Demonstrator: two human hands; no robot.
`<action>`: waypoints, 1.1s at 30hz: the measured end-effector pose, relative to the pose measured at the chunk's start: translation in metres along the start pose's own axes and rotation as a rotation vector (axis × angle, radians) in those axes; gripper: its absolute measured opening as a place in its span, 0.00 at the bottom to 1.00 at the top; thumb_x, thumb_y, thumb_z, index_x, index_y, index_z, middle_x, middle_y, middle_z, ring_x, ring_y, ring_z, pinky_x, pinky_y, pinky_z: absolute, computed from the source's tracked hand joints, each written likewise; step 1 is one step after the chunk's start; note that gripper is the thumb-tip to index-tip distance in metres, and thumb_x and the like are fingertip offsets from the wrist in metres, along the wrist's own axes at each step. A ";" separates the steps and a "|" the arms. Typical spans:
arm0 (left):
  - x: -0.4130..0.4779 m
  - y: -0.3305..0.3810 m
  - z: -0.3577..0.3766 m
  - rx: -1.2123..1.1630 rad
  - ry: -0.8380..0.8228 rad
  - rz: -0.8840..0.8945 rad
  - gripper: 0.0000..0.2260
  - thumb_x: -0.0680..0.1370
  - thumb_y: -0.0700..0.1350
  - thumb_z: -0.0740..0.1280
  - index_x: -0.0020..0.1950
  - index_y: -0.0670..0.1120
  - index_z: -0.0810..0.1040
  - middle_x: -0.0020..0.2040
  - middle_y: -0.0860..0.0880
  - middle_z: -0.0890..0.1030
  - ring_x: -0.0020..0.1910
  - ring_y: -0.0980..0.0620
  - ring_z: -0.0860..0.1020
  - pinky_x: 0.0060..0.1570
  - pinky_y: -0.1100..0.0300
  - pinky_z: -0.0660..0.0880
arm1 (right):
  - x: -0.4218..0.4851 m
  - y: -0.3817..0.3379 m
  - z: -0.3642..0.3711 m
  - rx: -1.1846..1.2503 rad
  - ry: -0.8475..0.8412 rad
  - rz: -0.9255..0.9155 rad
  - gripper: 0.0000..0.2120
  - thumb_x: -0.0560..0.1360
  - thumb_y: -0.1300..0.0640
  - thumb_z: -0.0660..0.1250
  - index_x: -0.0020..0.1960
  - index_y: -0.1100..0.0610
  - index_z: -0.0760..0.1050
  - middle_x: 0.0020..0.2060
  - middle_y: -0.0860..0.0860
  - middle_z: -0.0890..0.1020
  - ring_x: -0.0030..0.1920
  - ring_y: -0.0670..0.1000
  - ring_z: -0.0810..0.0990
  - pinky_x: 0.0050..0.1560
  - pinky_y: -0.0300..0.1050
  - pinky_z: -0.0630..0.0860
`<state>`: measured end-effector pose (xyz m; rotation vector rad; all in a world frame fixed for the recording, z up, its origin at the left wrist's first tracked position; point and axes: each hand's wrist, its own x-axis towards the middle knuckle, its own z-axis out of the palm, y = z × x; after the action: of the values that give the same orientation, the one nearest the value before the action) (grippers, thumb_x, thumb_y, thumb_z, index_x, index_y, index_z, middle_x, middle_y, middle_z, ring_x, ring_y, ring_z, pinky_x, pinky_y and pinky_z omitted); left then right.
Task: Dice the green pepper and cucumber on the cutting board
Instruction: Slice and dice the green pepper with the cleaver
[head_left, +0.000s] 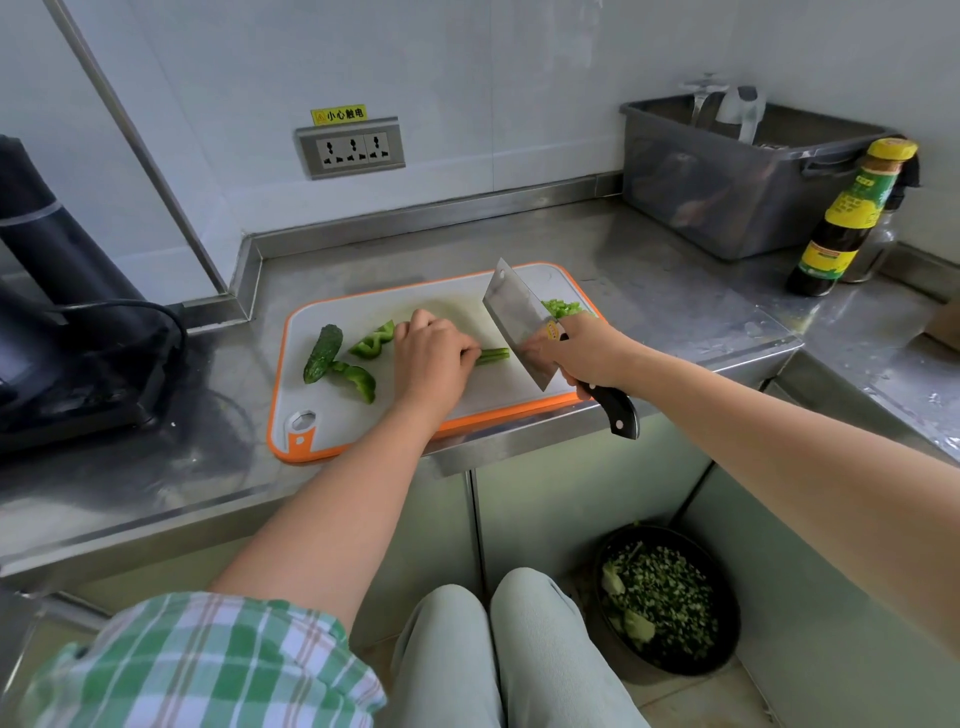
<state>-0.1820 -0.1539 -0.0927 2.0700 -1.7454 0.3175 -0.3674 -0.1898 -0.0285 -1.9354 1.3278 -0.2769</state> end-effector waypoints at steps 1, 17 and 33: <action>0.000 -0.001 0.001 -0.002 0.006 0.011 0.08 0.77 0.50 0.67 0.49 0.51 0.86 0.47 0.48 0.81 0.54 0.43 0.71 0.50 0.53 0.60 | 0.000 0.001 0.001 -0.004 -0.003 -0.005 0.08 0.79 0.57 0.58 0.48 0.60 0.73 0.29 0.55 0.73 0.22 0.50 0.70 0.21 0.37 0.69; -0.014 0.002 -0.002 -0.031 0.032 -0.008 0.11 0.74 0.55 0.70 0.53 0.54 0.84 0.48 0.50 0.82 0.53 0.44 0.72 0.51 0.53 0.61 | 0.006 -0.009 -0.002 -0.098 0.024 0.010 0.06 0.76 0.64 0.56 0.40 0.60 0.64 0.28 0.56 0.72 0.21 0.53 0.69 0.23 0.40 0.69; -0.017 0.001 0.004 -0.119 0.130 -0.035 0.08 0.71 0.50 0.72 0.48 0.51 0.86 0.38 0.49 0.80 0.48 0.42 0.73 0.46 0.52 0.66 | 0.011 -0.010 0.015 -0.194 0.126 -0.030 0.03 0.75 0.64 0.55 0.44 0.61 0.67 0.36 0.59 0.76 0.27 0.58 0.76 0.25 0.40 0.71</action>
<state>-0.1864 -0.1404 -0.1038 1.9491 -1.6103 0.3228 -0.3465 -0.1909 -0.0344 -2.1303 1.4537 -0.2980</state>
